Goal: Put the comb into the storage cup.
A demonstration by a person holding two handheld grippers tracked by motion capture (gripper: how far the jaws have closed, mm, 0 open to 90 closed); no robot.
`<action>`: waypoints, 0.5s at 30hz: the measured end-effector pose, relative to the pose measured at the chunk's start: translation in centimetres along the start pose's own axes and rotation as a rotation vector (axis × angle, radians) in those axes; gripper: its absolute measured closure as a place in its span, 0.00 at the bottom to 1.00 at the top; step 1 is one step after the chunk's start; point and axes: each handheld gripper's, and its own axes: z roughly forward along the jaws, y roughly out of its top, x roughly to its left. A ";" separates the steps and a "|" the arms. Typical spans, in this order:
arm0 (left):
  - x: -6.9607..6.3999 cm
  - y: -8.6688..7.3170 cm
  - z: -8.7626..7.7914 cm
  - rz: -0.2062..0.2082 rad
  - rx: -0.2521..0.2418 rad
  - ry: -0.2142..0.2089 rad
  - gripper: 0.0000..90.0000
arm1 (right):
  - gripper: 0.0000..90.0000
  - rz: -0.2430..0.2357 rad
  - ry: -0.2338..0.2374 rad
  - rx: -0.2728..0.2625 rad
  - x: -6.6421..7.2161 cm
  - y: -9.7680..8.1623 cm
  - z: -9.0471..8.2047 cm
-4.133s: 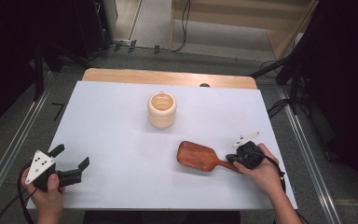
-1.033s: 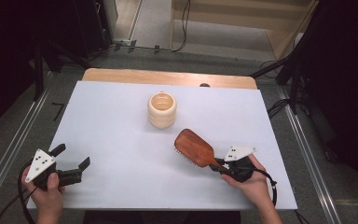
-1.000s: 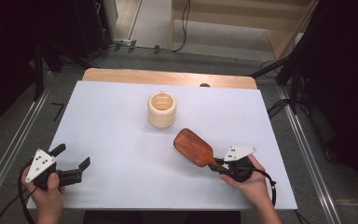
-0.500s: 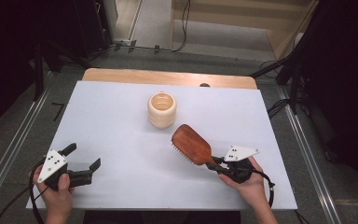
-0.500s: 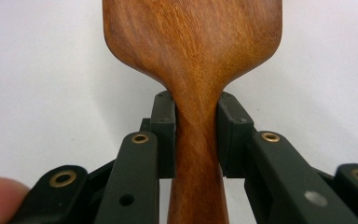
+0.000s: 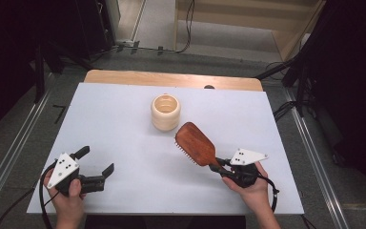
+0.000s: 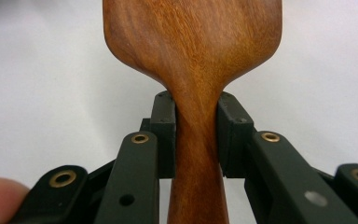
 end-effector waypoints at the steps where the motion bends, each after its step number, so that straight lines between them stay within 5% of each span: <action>1: -0.2 0.1 0.1 0.004 0.000 -0.007 0.00 | 0.78 -0.002 -0.005 -0.003 0.0 0.0 0.0; 15: -4.0 2.1 2.8 0.025 -0.008 -0.114 0.00 | 0.78 0.015 -0.050 -0.094 0.9 0.2 -0.2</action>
